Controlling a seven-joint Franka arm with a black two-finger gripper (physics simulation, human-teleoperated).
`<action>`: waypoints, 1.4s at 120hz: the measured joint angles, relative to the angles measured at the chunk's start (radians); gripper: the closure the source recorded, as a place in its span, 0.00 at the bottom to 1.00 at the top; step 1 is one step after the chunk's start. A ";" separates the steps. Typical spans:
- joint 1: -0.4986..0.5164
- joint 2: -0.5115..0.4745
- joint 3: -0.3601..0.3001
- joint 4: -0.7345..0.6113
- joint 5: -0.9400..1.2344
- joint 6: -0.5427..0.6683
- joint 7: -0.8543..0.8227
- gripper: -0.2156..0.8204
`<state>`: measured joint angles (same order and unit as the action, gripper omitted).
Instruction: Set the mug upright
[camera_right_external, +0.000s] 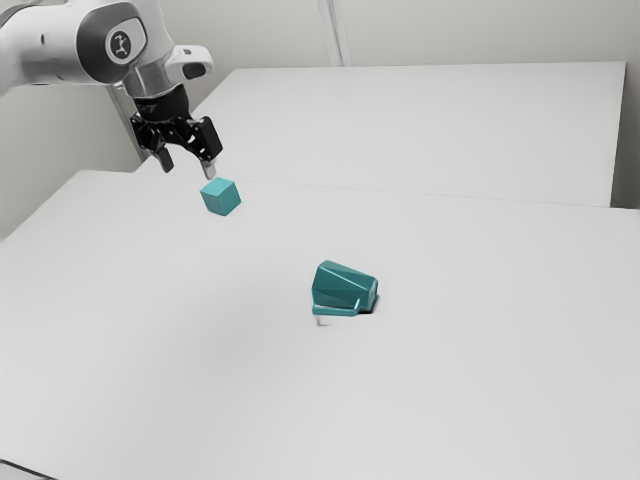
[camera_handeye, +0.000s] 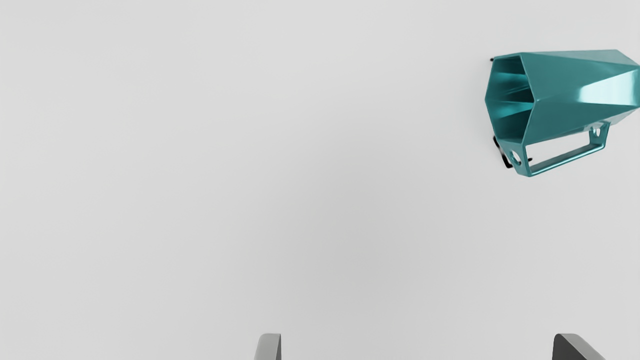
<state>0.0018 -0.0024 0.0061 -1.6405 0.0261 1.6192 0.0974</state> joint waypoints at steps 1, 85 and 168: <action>0.000 0.000 0.000 0.000 0.000 0.000 0.000 0.22; 0.008 0.049 0.003 -0.072 -0.214 0.080 0.067 0.22; 0.023 0.110 0.061 -0.455 -0.967 0.410 0.601 0.23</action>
<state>0.0243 0.1080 0.0669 -2.0957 -0.9413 2.0291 0.6979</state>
